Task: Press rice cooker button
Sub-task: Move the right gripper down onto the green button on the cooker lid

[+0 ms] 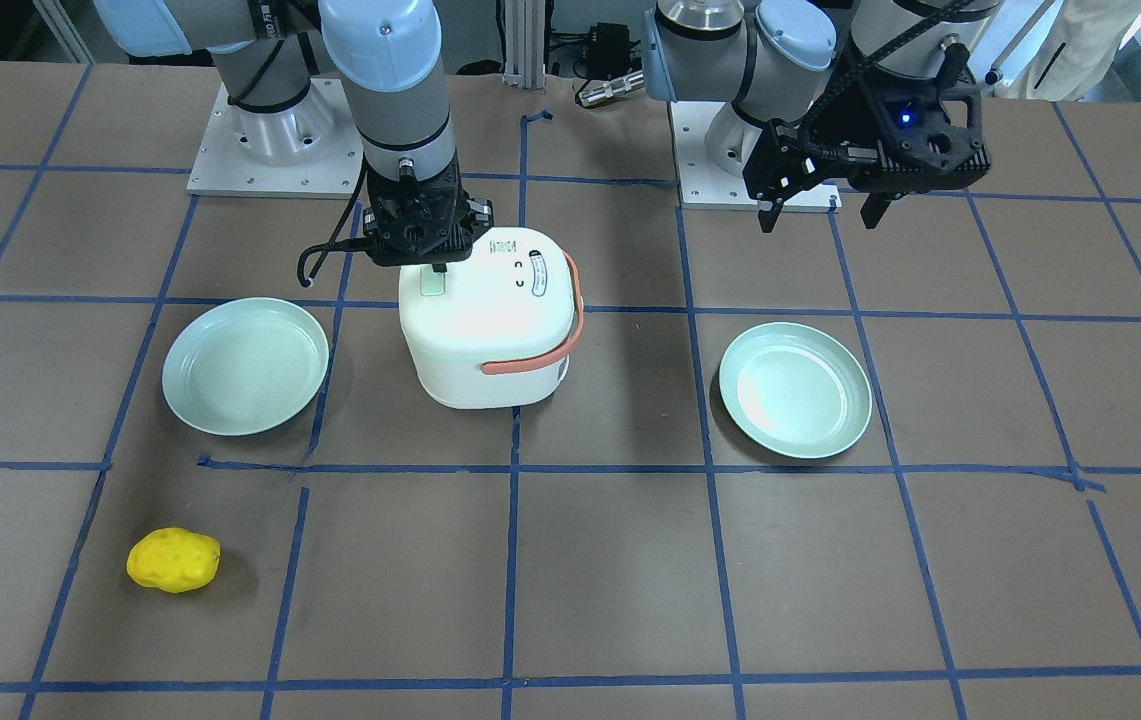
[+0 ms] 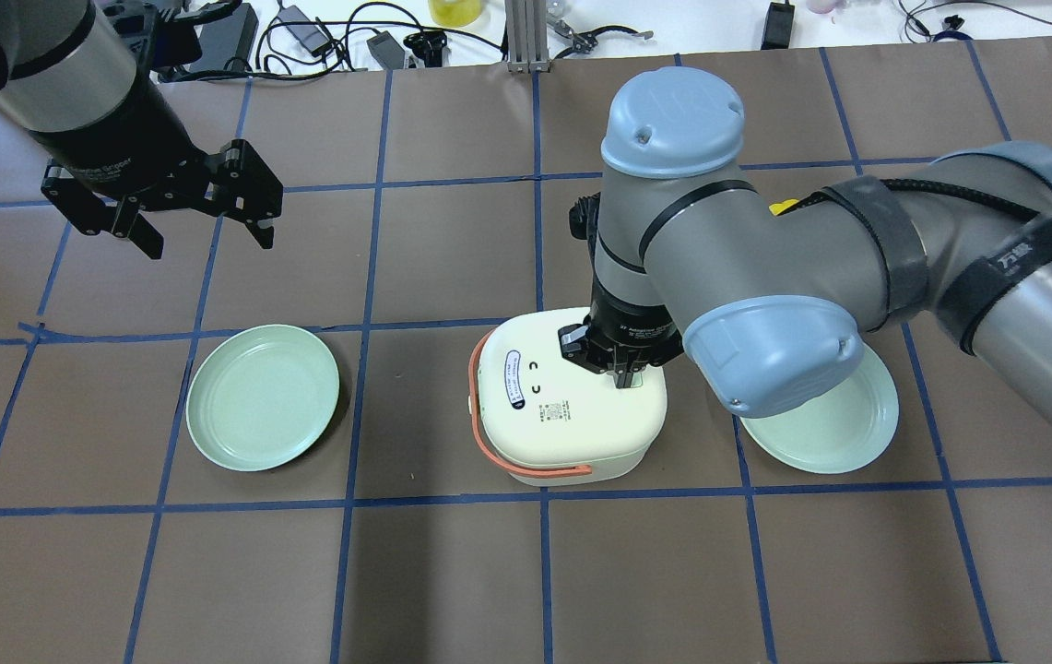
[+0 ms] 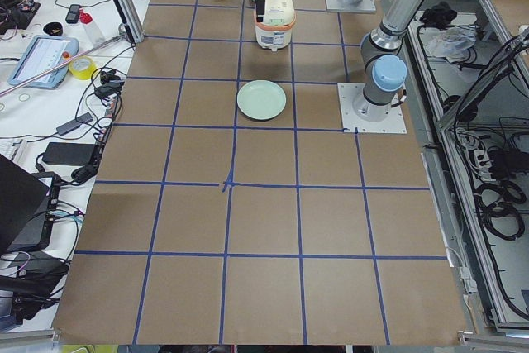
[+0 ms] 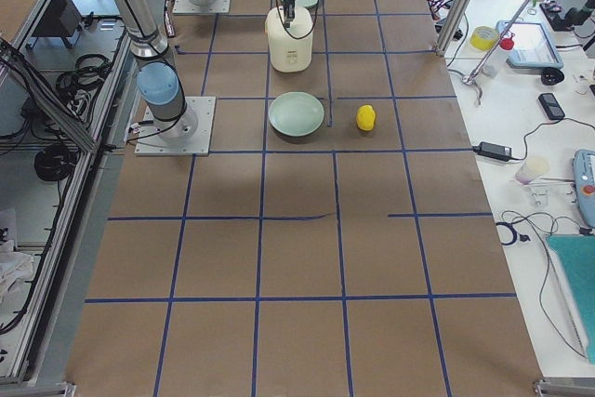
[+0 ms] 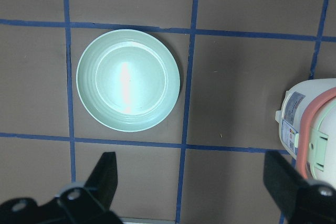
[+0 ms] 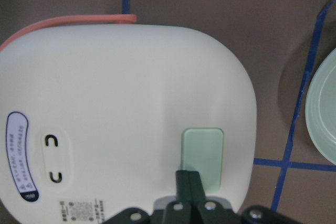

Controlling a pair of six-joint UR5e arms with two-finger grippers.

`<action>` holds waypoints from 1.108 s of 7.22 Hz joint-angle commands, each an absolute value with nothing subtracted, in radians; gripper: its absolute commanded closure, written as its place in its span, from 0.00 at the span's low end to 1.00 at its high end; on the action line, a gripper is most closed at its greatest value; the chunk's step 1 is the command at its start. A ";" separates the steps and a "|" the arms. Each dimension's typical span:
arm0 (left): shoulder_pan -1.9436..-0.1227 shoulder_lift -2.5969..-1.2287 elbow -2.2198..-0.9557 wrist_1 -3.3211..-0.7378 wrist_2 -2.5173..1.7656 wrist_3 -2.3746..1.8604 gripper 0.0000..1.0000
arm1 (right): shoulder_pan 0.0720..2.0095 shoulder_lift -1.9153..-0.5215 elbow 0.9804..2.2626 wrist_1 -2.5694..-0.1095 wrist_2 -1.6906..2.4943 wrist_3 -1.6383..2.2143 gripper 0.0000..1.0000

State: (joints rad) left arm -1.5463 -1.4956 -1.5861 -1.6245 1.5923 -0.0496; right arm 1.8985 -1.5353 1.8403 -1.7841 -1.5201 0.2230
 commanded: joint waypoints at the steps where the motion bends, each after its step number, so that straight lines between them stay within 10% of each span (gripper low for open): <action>1: -1.546 -1.496 -1.586 -1.624 1.592 -0.051 0.00 | 1.901 -1.534 1.845 -1.786 -1.522 0.221 0.89; 8: -1.546 -1.496 -1.586 -1.624 1.592 -0.051 0.00 | 1.901 -1.534 1.841 -1.790 -1.522 0.219 1.00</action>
